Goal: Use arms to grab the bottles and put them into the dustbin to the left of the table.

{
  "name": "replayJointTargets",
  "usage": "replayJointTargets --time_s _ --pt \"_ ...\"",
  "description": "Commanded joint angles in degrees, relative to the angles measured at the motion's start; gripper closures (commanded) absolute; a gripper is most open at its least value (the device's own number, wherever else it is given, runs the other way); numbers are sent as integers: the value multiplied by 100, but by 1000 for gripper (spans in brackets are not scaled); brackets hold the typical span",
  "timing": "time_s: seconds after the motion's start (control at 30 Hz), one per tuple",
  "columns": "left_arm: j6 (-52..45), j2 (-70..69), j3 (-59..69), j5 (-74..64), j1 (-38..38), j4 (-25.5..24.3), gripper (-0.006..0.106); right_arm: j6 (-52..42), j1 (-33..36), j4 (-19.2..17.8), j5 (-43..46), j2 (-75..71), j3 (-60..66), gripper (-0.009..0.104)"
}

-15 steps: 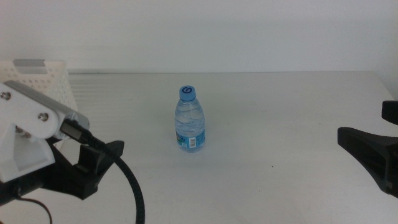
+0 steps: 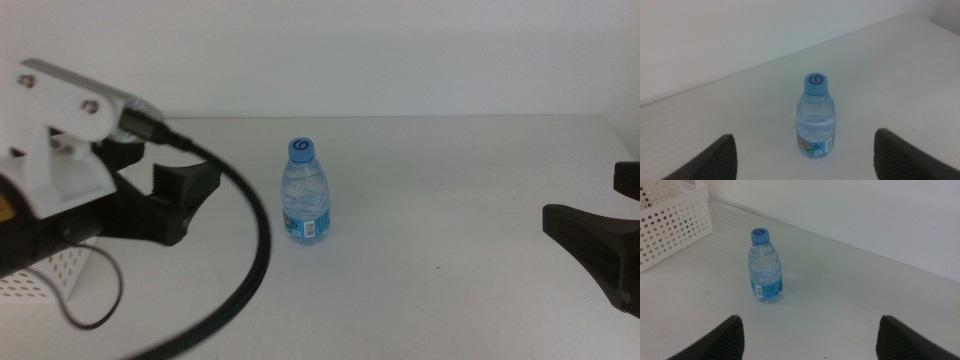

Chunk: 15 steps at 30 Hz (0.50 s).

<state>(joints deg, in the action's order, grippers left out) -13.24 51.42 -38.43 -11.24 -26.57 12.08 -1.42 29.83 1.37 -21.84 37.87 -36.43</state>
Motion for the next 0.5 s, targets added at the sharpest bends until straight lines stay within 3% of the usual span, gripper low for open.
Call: replayJointTargets --time_s 0.0,0.47 --pt "2 179 -213 650 -25 206 10 -80 22 -38 438 -2 -153 21" --pt "-3 1426 -36 2081 -379 159 10 -80 22 -38 438 -2 -153 21"
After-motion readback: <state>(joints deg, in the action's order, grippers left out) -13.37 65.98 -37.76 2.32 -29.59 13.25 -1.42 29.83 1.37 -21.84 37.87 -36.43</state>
